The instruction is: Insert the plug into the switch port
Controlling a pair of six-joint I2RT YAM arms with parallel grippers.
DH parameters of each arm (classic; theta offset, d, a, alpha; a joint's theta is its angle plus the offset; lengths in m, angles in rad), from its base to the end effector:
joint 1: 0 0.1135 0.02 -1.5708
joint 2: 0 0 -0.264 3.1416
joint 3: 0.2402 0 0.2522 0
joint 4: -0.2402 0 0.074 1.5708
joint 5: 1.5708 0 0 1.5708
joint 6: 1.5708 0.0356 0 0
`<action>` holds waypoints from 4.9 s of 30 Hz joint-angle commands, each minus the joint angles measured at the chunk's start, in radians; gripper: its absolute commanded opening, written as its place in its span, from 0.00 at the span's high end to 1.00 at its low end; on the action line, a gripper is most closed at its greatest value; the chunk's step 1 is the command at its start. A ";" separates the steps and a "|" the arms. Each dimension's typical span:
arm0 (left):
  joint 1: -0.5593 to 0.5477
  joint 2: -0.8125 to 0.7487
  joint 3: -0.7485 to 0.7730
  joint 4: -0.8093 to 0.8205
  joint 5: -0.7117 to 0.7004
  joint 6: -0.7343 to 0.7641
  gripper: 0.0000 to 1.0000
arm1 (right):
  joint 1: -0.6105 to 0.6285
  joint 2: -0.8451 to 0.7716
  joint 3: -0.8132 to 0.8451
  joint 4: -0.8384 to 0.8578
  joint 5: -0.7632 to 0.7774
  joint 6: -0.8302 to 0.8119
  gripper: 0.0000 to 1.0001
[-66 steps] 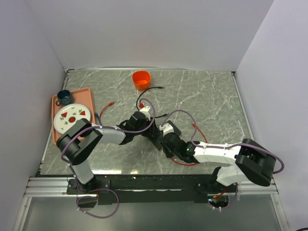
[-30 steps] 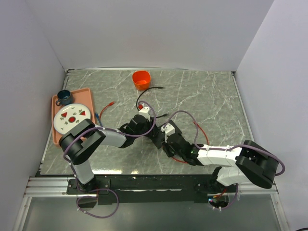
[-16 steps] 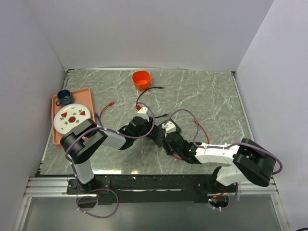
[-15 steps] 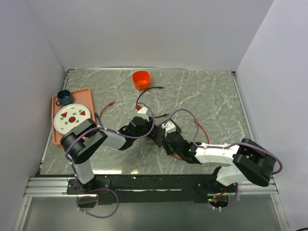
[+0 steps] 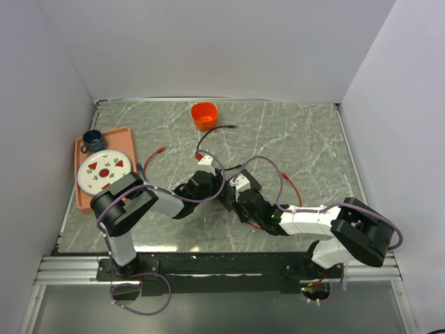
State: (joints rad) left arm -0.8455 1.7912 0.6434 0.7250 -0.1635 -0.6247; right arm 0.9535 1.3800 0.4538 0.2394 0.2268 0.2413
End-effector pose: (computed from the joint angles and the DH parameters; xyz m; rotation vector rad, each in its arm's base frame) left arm 0.2249 -0.2450 0.1276 0.1192 2.0712 -0.7726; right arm 0.1507 0.1985 0.1440 -0.6745 2.1631 0.3892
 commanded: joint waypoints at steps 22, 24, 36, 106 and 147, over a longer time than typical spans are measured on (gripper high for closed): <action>-0.221 -0.047 0.137 -0.722 0.016 -0.182 0.35 | -0.044 -0.045 0.008 0.322 0.083 0.110 0.87; -0.213 -0.052 0.163 -0.780 -0.013 -0.176 0.29 | -0.044 -0.062 -0.016 0.308 0.080 0.122 0.71; -0.058 -0.202 0.173 -0.862 -0.077 -0.138 0.18 | -0.042 -0.242 -0.118 0.187 0.082 0.162 0.21; 0.281 0.047 0.893 -1.052 -0.034 0.256 0.99 | -0.050 -0.504 -0.078 -0.084 0.126 0.147 0.07; 0.011 -0.808 0.171 -0.203 0.806 -0.012 0.99 | -0.048 -0.773 0.091 0.058 -0.489 0.079 0.04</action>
State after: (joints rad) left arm -0.8078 0.9890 0.8051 0.4450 0.6495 -0.6228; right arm 0.9089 0.5922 0.5453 0.1486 -0.2237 0.2890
